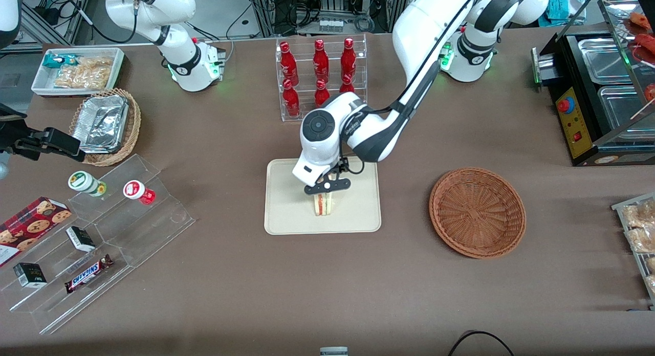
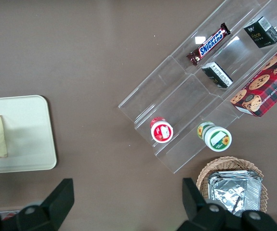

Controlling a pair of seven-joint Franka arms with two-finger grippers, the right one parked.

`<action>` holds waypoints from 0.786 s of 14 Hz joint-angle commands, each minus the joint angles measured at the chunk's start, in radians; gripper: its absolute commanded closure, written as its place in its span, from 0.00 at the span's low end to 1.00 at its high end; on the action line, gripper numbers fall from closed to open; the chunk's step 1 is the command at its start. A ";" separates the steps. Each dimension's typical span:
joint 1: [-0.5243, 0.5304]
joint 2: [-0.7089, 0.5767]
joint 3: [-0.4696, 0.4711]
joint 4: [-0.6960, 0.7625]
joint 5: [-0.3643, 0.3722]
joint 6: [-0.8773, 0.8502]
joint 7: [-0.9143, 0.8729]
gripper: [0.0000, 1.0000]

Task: Place sandwich from basket to tray
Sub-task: 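Lower the sandwich onto the tray, open the left gripper, withdraw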

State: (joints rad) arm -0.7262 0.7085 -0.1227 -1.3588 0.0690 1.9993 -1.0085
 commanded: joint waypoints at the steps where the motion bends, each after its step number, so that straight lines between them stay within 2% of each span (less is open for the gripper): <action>1: -0.009 -0.110 0.029 -0.026 0.051 -0.115 -0.024 0.00; 3: 0.013 -0.147 0.064 -0.055 0.049 -0.177 -0.009 0.00; 5: 0.060 -0.219 0.067 -0.144 0.051 -0.169 0.020 0.00; 11: 0.273 -0.481 0.066 -0.420 0.009 -0.165 0.408 0.00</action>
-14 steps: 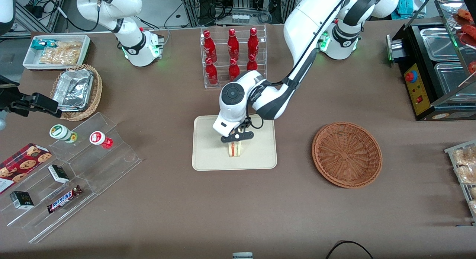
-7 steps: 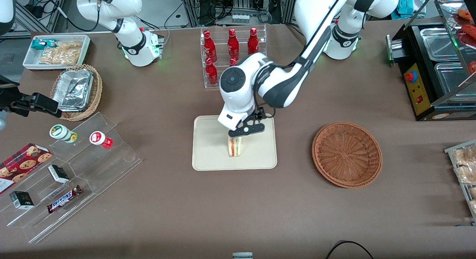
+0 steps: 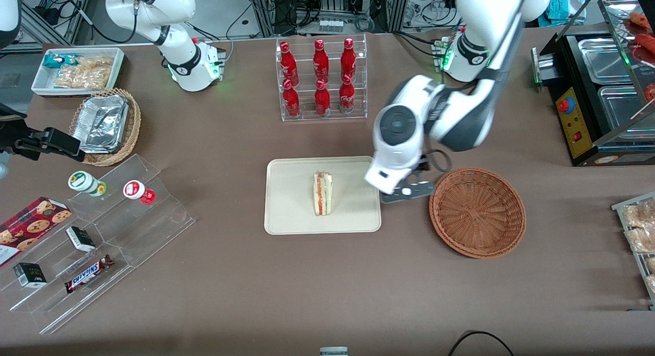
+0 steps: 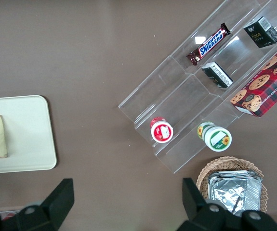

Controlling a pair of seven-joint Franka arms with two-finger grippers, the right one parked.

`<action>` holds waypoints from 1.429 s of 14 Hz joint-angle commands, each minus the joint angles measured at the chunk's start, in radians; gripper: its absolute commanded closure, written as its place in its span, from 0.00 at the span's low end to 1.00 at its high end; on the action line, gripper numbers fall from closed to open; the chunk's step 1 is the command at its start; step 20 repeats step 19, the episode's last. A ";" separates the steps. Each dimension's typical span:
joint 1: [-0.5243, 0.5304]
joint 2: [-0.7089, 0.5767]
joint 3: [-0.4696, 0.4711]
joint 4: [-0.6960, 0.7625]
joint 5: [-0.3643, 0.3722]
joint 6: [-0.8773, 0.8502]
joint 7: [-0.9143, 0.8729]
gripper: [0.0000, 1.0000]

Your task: Place sandwich from basket to tray

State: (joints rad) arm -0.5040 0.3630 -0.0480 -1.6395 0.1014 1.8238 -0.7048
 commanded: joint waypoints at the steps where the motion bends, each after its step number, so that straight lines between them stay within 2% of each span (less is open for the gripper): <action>1: 0.085 -0.180 -0.009 -0.184 -0.038 0.008 0.170 0.00; 3: 0.175 -0.274 -0.007 -0.265 -0.081 -0.001 0.351 0.00; 5: 0.255 -0.335 -0.007 -0.284 -0.112 -0.062 0.496 0.00; 10: 0.413 -0.392 -0.003 -0.153 -0.115 -0.286 0.714 0.00; 16: 0.485 -0.380 0.020 0.062 -0.049 -0.374 0.734 0.00; 20: 0.513 -0.375 0.030 0.069 -0.060 -0.360 0.731 0.00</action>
